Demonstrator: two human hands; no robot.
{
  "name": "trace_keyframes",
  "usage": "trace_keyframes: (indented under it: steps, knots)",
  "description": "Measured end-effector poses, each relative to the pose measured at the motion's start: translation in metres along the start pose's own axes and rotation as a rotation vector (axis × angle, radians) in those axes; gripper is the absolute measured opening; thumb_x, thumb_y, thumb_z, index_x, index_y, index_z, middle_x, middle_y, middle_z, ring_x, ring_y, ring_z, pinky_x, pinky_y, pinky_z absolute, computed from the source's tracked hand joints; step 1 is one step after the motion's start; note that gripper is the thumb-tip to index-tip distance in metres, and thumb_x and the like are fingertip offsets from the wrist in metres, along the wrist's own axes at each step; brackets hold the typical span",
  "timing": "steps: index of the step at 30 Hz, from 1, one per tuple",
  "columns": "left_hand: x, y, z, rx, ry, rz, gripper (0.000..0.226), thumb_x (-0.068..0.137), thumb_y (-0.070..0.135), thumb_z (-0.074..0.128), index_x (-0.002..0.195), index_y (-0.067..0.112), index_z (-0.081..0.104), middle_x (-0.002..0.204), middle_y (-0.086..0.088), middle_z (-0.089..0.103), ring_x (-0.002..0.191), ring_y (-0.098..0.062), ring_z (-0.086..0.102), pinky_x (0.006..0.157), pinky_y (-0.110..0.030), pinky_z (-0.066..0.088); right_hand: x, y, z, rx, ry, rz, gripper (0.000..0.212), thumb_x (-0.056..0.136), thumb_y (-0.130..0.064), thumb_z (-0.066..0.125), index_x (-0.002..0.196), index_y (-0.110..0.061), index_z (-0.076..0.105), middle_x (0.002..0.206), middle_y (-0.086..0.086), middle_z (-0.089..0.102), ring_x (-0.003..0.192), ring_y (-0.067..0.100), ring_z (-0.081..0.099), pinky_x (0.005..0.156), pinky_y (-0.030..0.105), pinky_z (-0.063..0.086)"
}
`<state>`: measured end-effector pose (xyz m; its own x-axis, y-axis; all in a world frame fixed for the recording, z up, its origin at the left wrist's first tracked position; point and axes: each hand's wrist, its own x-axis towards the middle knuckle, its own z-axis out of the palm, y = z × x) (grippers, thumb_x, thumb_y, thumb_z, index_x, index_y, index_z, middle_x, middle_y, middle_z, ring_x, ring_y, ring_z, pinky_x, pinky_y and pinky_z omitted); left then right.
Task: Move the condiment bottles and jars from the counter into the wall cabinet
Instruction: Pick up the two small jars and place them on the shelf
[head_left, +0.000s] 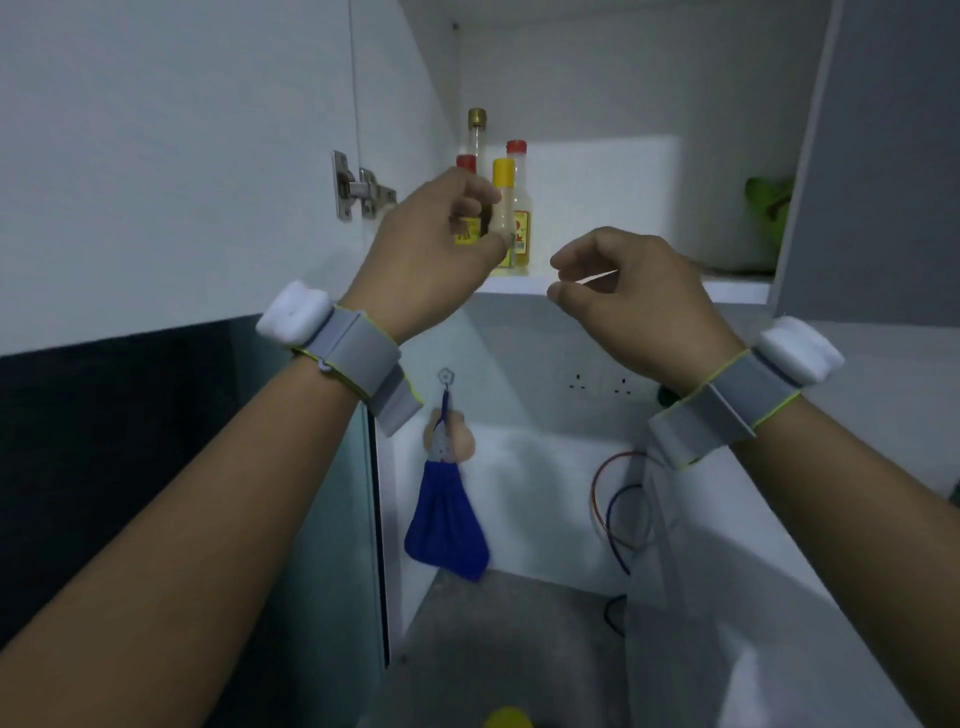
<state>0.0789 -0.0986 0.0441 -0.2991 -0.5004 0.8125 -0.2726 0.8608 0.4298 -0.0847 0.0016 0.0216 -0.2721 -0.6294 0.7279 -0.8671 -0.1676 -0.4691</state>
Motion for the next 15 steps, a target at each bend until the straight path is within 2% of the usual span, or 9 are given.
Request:
trace_keyframes:
  steps: [3,7,10,13,15]
  knots:
    - [-0.037,0.001,0.002,-0.010,-0.049,-0.027,0.027,0.088,0.032,0.068,0.115,0.028,0.067,0.114,0.009,0.067,0.103,-0.005,0.065,0.090,-0.016,0.051,-0.039,0.009,0.006,0.061,-0.036,0.067,0.021,0.086,-0.032,0.073,0.107,-0.028,0.071,0.101,-0.013,0.073,0.088,0.005,0.070,0.084,0.024,0.053]
    - [-0.083,-0.010,0.014,-0.043,-0.112,-0.102,0.026,0.082,0.038,0.068,0.106,0.031,0.069,0.108,0.010,0.070,0.100,-0.007,0.068,0.093,-0.033,0.055,-0.098,0.024,0.023,0.175,-0.078,0.180,0.025,0.086,-0.029,0.075,0.110,-0.025,0.070,0.104,-0.012,0.071,0.092,0.008,0.070,0.084,0.028,0.055]
    - [-0.121,-0.022,0.031,-0.090,-0.169,-0.197,0.028,0.075,0.043,0.066,0.101,0.033,0.070,0.106,0.010,0.071,0.097,-0.010,0.070,0.093,-0.037,0.056,-0.151,0.040,0.041,0.216,-0.182,0.266,0.031,0.090,-0.031,0.072,0.120,-0.027,0.064,0.115,-0.012,0.067,0.103,0.007,0.065,0.086,0.023,0.052]
    - [-0.160,-0.042,0.052,-0.124,-0.248,-0.299,0.028,0.072,0.047,0.064,0.098,0.039,0.068,0.109,0.012,0.071,0.098,-0.011,0.069,0.093,-0.038,0.056,-0.195,0.056,0.063,0.240,-0.267,0.359,0.038,0.091,-0.032,0.071,0.126,-0.027,0.059,0.124,-0.009,0.062,0.111,0.011,0.060,0.093,0.033,0.054]
    - [-0.185,-0.057,0.066,-0.126,-0.292,-0.358,0.025,0.075,0.044,0.066,0.099,0.038,0.067,0.110,0.012,0.070,0.099,-0.011,0.068,0.093,-0.038,0.057,-0.220,0.067,0.076,0.234,-0.298,0.411,0.039,0.091,-0.032,0.071,0.127,-0.026,0.057,0.127,-0.007,0.060,0.112,0.012,0.058,0.093,0.034,0.053]
